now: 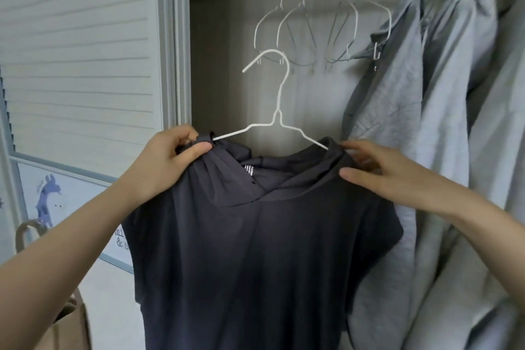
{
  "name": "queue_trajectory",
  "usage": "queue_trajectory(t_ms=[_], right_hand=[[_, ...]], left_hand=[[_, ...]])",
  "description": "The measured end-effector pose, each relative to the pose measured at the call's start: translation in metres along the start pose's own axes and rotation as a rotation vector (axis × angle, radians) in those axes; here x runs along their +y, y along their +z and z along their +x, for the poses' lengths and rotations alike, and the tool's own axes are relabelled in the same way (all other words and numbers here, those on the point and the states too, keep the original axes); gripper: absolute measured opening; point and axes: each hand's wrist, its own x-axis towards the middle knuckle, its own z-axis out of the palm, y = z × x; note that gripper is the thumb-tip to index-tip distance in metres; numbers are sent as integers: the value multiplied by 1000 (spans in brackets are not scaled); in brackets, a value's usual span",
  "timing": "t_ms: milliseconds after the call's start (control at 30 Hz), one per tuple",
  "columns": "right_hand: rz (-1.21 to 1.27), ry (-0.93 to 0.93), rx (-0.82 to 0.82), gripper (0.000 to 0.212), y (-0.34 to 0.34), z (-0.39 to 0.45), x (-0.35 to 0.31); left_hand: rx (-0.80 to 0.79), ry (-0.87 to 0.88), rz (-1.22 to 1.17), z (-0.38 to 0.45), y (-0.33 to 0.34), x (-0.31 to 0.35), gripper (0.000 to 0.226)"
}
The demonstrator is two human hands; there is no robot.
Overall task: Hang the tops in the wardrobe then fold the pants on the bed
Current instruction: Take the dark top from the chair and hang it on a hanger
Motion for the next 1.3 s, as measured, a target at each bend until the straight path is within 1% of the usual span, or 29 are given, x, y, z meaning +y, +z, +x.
queue_trajectory(t_ms=[33, 67, 133, 200, 233, 300, 367, 433, 500, 533, 567, 667, 800, 900, 967, 1067, 1167, 1233, 1300], right_hand=[[-21, -46, 38, 45, 4, 0, -7], [-45, -97, 67, 45, 9, 2, -13], [-84, -160, 110, 28, 12, 5, -21], [-63, -167, 71, 14, 5, 3, -24], [11, -150, 20, 13, 0, -1, -27], [297, -99, -74, 17, -10, -12, -35], [514, -90, -93, 20, -24, -19, -46], [622, -79, -74, 16, -38, -21, -56], [680, -31, 7, 23, -52, -20, -64], [706, 0, 52, 25, -58, -20, -68], [706, 19, 99, 26, -65, -20, -71], [632, 64, 169, 31, -80, -23, -81], [516, 152, 311, 20, -99, -26, -88], [477, 212, 419, 24, -113, -26, -91], [421, 231, 479, 24, -122, -26, -93], [342, 251, 537, 28, -135, -27, -92], [321, 289, 591, 32, -146, -25, -90], [276, 304, 614, 35, -151, -21, -89], [197, 328, 640, 42, -154, -12, -88]], left_hand=[[-10, 13, -10, 4, 4, 3, 26], [-20, 25, -19, 7, 7, 4, 26], [-35, 60, -29, 13, 11, 5, 26], [-57, 116, -7, 16, 13, 3, 23], [-74, 148, 23, 18, 15, 1, 22], [-105, 194, 94, 21, 18, -1, 20], [-111, 215, 88, 32, 25, 5, 20], [-115, 239, 35, 44, 35, 16, 18], [-126, 263, -16, 60, 48, 29, 6], [-141, 266, -40, 68, 54, 35, 7], [-159, 266, -70, 77, 62, 42, 13], [-213, 236, -126, 106, 86, 60, 12], [-238, 246, -153, 141, 123, 92, 18], [-245, 245, -222, 164, 152, 120, 19], [-262, 237, -316, 177, 171, 138, 21], [-324, 224, -488, 192, 193, 163, 27], [-375, 215, -582, 203, 210, 180, 33], [-370, 200, -617, 211, 216, 185, 42], [-353, 187, -662, 217, 217, 186, 49]])
